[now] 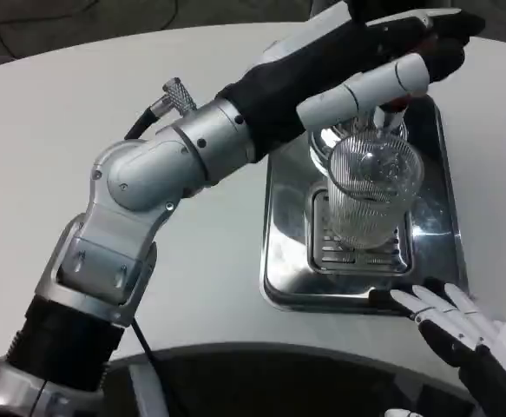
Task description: Grasp the cup under the faucet to collect the drink, then remove the cup.
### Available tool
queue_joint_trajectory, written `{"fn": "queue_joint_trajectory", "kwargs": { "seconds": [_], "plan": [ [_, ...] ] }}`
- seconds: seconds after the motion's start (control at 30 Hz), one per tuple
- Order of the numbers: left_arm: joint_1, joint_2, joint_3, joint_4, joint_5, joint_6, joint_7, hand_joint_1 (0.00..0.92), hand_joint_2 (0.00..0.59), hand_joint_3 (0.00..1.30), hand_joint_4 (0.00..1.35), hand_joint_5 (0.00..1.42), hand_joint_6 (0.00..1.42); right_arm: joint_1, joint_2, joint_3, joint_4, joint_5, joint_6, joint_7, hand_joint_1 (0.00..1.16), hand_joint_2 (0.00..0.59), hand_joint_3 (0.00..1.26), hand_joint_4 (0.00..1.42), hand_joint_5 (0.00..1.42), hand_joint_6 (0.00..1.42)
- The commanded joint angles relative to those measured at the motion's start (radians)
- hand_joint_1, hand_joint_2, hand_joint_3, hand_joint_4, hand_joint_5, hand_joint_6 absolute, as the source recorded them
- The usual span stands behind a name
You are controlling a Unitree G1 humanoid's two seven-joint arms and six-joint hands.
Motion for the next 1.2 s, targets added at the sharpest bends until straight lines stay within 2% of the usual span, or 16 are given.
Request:
{"fn": "queue_joint_trajectory", "kwargs": {
  "seconds": [0.03,0.3,0.5,0.7,0.8,0.9,0.97,1.03,1.2],
  "plan": [
    [0.004,0.02,-0.033,0.028,0.042,-0.026,-0.031,0.0,0.126,0.18,0.11,0.21,0.23,0.0,0.007,0.004,0.01,0.012,-0.005,-0.002,0.24,0.42,0.15,0.07,0.0,0.0],
    [-0.013,0.06,-0.076,0.052,0.128,-0.106,-0.037,0.0,0.121,0.17,0.09,0.19,0.19,-0.021,0.004,0.004,0.019,0.013,0.005,0.004,0.24,0.42,0.15,0.07,0.0,0.0],
    [-0.012,0.061,-0.088,0.07,0.155,-0.143,-0.036,0.0,0.11,0.13,0.04,0.14,0.13,-0.019,0.001,-0.007,0.019,0.031,0.008,0.01,0.24,0.42,0.15,0.07,0.0,0.0],
    [-0.016,0.068,-0.105,0.083,0.18,-0.166,-0.037,0.0,0.102,0.11,0.0,0.11,0.11,-0.044,0.015,-0.001,0.04,0.093,0.039,0.008,0.24,0.42,0.09,0.05,0.0,0.0],
    [-0.016,0.067,-0.104,0.087,0.187,-0.171,-0.039,0.0,0.101,0.08,0.0,0.08,0.1,-0.066,0.02,0.004,0.053,0.13,0.057,0.005,0.26,0.39,0.07,0.03,0.0,0.0],
    [-0.015,0.069,-0.105,0.09,0.189,-0.175,-0.041,0.0,0.101,0.08,0.0,0.08,0.09,-0.109,0.042,0.015,0.073,0.194,0.108,0.004,0.31,0.375,0.06,0.01,0.0,0.0],
    [-0.014,0.07,-0.105,0.091,0.19,-0.177,-0.042,0.0,0.099,0.08,0.0,0.08,0.09,-0.142,0.063,0.023,0.089,0.222,0.142,-0.005,0.38,0.331,0.0,0.01,0.0,0.0],
    [-0.013,0.072,-0.104,0.09,0.189,-0.179,-0.042,0.0,0.097,0.08,0.0,0.08,0.09,-0.17,0.081,0.029,0.105,0.236,0.164,-0.02,0.44,0.311,0.0,0.0,0.01,0.0],
    [-0.008,0.074,-0.101,0.083,0.189,-0.183,-0.038,0.0,0.096,0.08,0.0,0.07,0.09,-0.229,0.114,0.038,0.139,0.235,0.194,-0.059,0.49,0.285,0.0,0.0,0.03,0.0]
  ]
}}
